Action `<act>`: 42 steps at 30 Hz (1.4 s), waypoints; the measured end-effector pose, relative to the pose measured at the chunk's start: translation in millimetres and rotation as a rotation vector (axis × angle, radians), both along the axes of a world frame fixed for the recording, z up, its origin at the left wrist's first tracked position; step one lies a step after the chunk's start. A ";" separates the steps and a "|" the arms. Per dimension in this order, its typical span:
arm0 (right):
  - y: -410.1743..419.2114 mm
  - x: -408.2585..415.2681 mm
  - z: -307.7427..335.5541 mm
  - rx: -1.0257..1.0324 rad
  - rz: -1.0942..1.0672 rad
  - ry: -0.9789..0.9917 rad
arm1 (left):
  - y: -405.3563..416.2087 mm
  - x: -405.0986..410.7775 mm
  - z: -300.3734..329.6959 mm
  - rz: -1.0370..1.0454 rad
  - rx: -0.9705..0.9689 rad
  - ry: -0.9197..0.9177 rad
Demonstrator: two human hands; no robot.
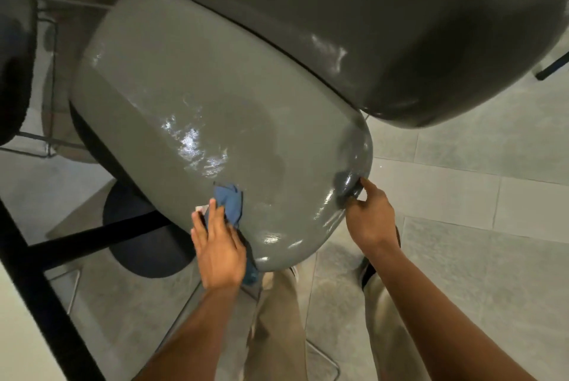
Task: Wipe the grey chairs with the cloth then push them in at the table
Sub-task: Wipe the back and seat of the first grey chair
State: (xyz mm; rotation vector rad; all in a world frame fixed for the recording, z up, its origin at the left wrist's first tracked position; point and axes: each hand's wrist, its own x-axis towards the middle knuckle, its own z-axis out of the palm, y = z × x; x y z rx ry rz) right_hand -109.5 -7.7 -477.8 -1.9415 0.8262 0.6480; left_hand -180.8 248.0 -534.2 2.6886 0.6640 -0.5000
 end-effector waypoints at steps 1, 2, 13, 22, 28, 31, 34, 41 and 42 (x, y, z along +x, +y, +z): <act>3.0 0.0 0.4 -0.015 0.019 -0.016 | -5.0 16.8 -2.9 0.013 -0.016 -0.035; 7.2 0.0 0.2 -0.043 0.056 -0.034 | -14.8 31.5 -5.3 -0.014 -0.039 -0.074; 77.3 45.2 -8.2 -0.237 0.581 -0.143 | 9.7 19.0 -12.1 -0.278 0.029 -0.064; 132.9 91.5 -23.1 -0.287 0.712 -0.134 | 47.3 170.3 -35.6 -0.060 0.017 -0.233; 154.9 132.4 -31.5 -0.325 0.702 -0.185 | 61.4 108.4 -33.4 -0.505 -0.017 -0.187; 164.3 147.8 -34.2 -0.341 0.754 -0.167 | 105.6 110.7 -30.4 -0.193 0.108 -0.145; 176.2 155.1 -37.9 -0.315 0.812 -0.123 | 121.9 170.9 -29.7 0.205 0.107 -0.200; 190.2 169.9 -49.4 -0.344 0.834 -0.095 | 89.4 204.2 -42.9 -0.195 0.023 -0.289; 191.2 171.4 -50.1 -0.344 0.841 -0.071 | 94.1 193.2 -42.5 -0.151 0.033 -0.262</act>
